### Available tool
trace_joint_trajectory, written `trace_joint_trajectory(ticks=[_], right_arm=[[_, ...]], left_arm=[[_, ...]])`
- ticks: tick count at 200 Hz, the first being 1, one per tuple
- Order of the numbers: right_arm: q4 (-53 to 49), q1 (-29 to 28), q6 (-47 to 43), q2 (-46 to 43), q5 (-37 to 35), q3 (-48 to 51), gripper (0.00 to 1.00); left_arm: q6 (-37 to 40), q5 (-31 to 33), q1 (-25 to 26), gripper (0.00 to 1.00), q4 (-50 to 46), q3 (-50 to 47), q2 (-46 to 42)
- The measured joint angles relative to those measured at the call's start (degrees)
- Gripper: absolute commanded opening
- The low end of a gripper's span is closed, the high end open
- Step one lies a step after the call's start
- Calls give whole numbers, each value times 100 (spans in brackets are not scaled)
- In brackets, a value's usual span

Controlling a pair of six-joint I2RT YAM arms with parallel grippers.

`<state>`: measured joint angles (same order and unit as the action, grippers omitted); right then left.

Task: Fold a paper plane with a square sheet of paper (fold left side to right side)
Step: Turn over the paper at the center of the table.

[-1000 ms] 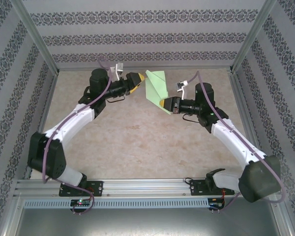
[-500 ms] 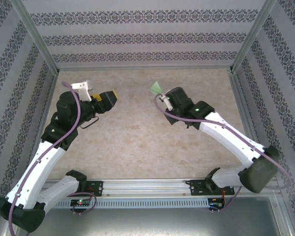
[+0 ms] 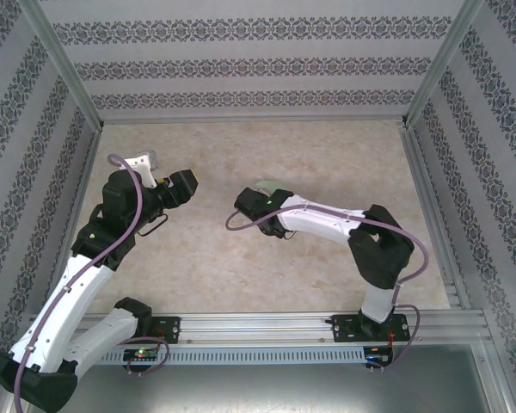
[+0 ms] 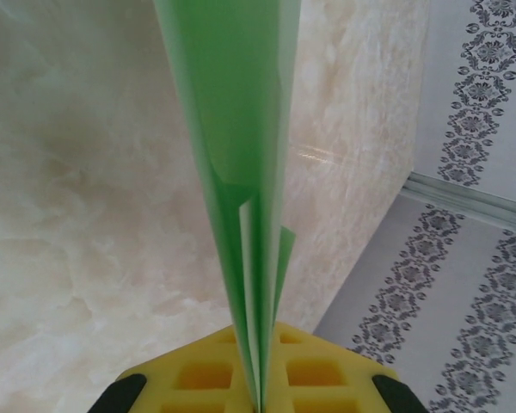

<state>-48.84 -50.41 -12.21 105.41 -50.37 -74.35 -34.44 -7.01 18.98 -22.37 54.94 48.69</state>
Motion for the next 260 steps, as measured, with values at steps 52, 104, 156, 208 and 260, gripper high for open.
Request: trace_joint_trajectory(ticks=[52,104,156,208,260], right_arm=[[-358,-256,286,730,-341,-157,12],[-660,-654,505,1021,-85,-94,18],[-782,-798,610,935,774,-22,47],[-909,-798,686,-2,1928,-11,70],[-702,-719,782,-1384,3469,372,84]], left_arm=[[2,-4,0,85,2,-2,76],[2,-28,0,85,4,-9,157],[0,-92,0,86,4,-9,190],[-26,-238,0,86,15,-9,415],[-166,-597,0,85,293,-175,785]])
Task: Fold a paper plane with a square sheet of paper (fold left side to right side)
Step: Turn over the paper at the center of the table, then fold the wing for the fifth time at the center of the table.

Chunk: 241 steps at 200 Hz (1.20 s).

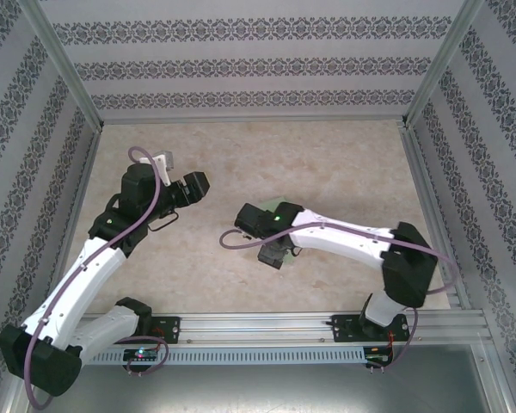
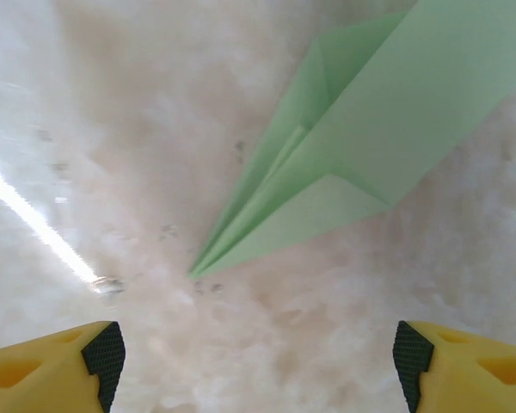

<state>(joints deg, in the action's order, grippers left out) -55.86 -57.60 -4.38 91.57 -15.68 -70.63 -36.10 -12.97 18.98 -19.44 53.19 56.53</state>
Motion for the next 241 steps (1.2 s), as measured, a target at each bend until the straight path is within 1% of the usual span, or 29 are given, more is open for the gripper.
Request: trace_joint_trajectory(ticks=[10,25,63,82,91,125,142,165,193,202,214,241], right_arm=[[94,94,20,-249,302,68,84],[326,393,118,-667,732,175,84],[1379,1644,636,-1864,1869,756,87],[2061,2267,1045,-2396,2398,1193,89],[2328,2463,1182,-2566,2594,1375,90],[3040,2997,1611,-2852,3185,1816,93],[3462,3279,1867,-3016,3436,2144,98],[4140,3661,2299,-3416,3722,2802,98],[4813,4074,2835,-3856,3982,3423,98],[4944,4190,2966,-3936,4059,3515,98],[5104,4339,3126,-4013,4153,3598,98],[5436,4629,3445,-4063,4413,3775,98]], left_arm=[[-46,-103,0,85,111,-48,92],[-173,-352,2,83,376,-181,269],[-560,-997,68,80,1172,-614,1010],[-688,-1207,256,80,1456,-671,1545],[-726,-1279,352,79,1604,-671,1777],[-817,-1499,614,78,2004,-575,2594],[-892,-1580,732,76,2256,-446,3047],[-990,-1740,885,70,2594,-210,3727],[-1099,-1923,1071,67,2892,166,4564],[-1123,-1987,1123,64,2938,291,4791],[-1156,-2035,1180,57,2988,455,5045],[-1220,-2164,1220,36,3195,699,5458]])
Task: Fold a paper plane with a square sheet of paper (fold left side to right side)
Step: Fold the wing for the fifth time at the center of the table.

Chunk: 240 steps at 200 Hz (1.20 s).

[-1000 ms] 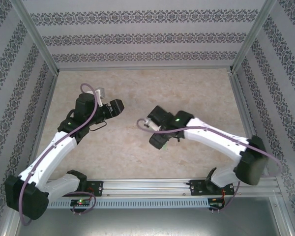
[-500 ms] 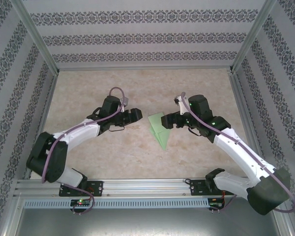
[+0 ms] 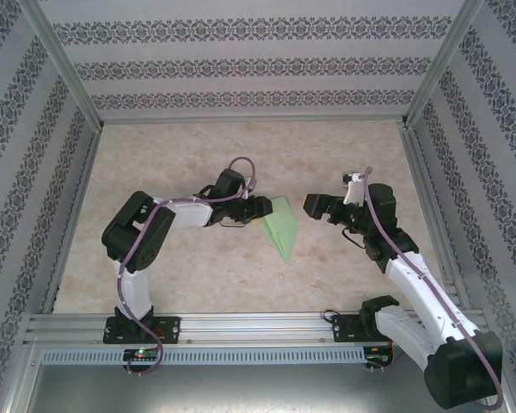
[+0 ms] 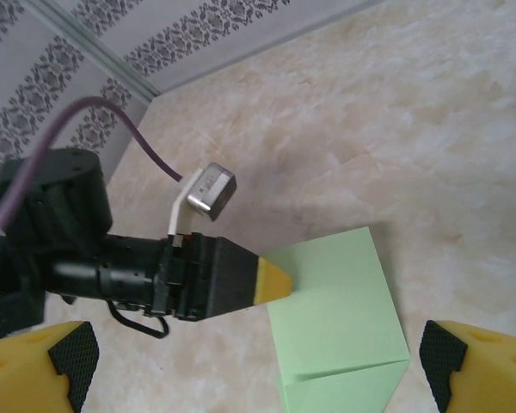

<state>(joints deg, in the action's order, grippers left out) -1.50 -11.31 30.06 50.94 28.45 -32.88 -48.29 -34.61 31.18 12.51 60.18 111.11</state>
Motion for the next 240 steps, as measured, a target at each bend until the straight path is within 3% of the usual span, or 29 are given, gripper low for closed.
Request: trace_joint_trajectory(ticks=[42,71,159,205,240], right_arm=[[227,72,269,264,385,175,98],[170,129,181,811,715,129,98],[1193,258,-262,3300,2315,-575,79],[2411,258,-269,4227,2962,-590,71],[3864,258,306,4996,3473,-553,64]], left_arm=[[157,-63,0,10,55,114,146],[413,-131,-17,0,114,94,133],[1397,-885,-378,0,612,-887,-1045],[1558,-1473,-501,0,944,-1207,-1279],[1644,-1777,-505,0,999,-1239,-1443]])
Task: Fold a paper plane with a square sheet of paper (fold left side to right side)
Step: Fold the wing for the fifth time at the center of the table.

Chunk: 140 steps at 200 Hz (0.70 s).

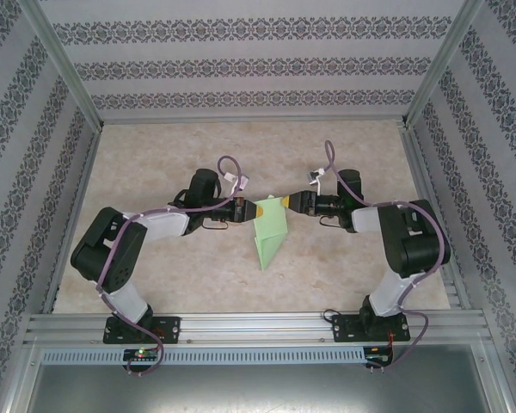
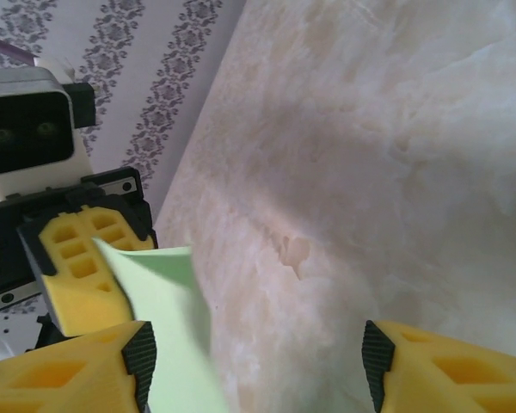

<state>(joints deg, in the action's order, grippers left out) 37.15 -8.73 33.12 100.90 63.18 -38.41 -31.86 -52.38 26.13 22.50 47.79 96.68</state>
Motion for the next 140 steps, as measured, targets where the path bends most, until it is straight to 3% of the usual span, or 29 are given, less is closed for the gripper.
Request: trace_joint_trajectory(ticks=[32,88,140], right_arm=[[927,-2,503,299,282,127,60],[1445,-192,756,299,431,181,47],[1513,-229,833,297,485,245,19]], left_arm=[[24,-122,0,0,28,0,-55],[22,-142,0,0,31,0,-55],[22,-140,0,0,33,2,-39]])
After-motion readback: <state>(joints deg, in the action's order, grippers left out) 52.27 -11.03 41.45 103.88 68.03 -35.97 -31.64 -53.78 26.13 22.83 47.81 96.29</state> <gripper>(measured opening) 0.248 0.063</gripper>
